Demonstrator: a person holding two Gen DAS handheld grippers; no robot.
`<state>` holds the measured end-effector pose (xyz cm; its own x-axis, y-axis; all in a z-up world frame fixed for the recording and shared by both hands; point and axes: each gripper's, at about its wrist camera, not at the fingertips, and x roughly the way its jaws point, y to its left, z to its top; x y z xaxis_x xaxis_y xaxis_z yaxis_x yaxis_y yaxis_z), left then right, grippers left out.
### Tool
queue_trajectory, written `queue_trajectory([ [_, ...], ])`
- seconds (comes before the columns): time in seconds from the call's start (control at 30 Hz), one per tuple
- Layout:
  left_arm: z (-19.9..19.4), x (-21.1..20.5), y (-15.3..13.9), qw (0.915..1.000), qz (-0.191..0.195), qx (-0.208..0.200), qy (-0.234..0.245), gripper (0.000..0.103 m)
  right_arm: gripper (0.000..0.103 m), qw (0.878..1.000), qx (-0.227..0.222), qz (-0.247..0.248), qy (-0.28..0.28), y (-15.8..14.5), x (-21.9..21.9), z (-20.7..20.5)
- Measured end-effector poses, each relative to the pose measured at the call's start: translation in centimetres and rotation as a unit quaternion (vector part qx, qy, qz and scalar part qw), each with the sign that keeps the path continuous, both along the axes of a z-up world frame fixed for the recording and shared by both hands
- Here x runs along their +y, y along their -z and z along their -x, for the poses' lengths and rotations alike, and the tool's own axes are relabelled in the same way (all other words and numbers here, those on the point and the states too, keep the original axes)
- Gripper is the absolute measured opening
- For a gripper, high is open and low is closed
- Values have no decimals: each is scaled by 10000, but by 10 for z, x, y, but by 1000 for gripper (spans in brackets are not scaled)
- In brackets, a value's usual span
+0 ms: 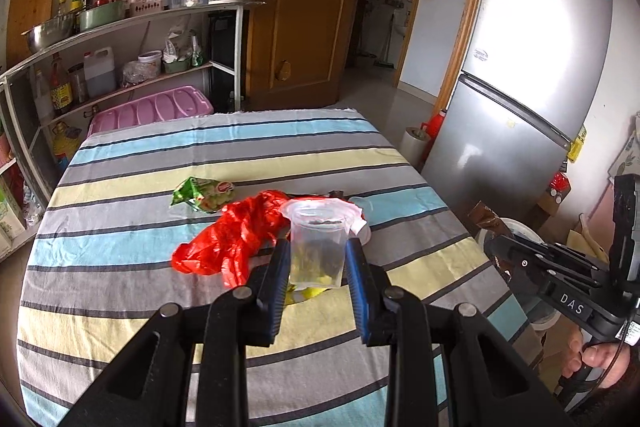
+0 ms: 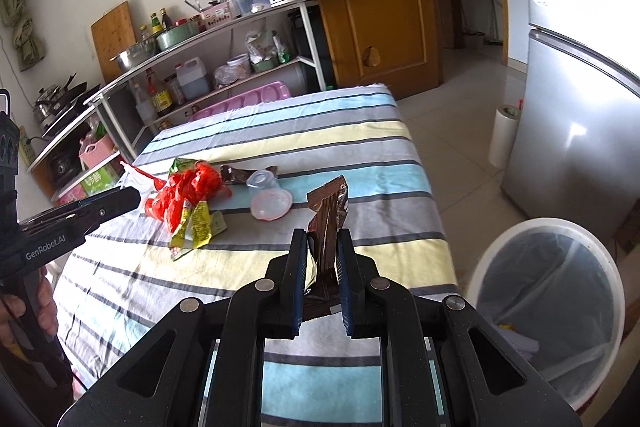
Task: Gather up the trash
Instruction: 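Carry the brown wrapper and clear cup over the white bin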
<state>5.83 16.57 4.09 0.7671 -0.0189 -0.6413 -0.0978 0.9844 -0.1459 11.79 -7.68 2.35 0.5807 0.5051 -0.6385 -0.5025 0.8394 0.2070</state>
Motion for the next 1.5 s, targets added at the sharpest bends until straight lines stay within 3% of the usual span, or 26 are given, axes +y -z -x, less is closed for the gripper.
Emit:
queue_trajectory([
  [0.33, -27, -82, -2, 9956, 28, -13, 936, 30, 15, 9978, -74, 17, 666, -6, -66, 1],
  [0.83, -63, -202, 15, 9752, -6, 315, 2189, 30, 15, 9842, 75, 149, 1764, 1, -168, 6],
  [1.17, -77, -245, 43, 9633, -73, 751, 2576, 30, 15, 9772, 459, 295, 2053, 28, -199, -6],
  [1.5, -85, -259, 59, 9599, -145, 994, 2618, 30, 15, 9722, 753, 455, 2170, 55, -207, -17],
])
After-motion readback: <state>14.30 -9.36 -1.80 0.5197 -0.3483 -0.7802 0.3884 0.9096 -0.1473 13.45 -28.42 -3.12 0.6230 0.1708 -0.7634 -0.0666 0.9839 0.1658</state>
